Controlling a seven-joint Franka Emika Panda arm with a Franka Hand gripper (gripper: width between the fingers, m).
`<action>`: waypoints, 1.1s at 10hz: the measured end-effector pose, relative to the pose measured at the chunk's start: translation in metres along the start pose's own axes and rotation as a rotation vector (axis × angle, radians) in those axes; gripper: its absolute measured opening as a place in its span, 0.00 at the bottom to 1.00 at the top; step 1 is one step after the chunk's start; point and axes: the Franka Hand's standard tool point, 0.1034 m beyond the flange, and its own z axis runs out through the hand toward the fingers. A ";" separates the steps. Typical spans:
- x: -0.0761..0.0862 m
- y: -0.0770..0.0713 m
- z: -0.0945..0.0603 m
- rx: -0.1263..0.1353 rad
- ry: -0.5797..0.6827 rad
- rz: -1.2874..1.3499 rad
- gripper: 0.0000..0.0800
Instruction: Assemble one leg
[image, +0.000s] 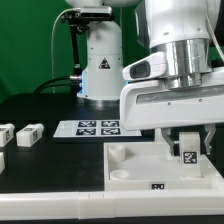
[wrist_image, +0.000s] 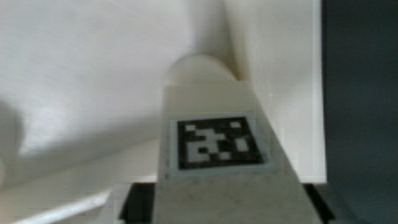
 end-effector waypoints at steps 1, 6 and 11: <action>0.000 0.000 0.000 -0.004 0.002 0.055 0.36; -0.002 0.000 -0.001 -0.004 0.007 0.705 0.38; -0.002 0.001 -0.002 -0.002 0.015 0.848 0.50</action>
Offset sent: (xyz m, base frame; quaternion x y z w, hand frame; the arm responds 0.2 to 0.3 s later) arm -0.0063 -0.0019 -0.0040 -0.0229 -0.0036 0.2568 0.9662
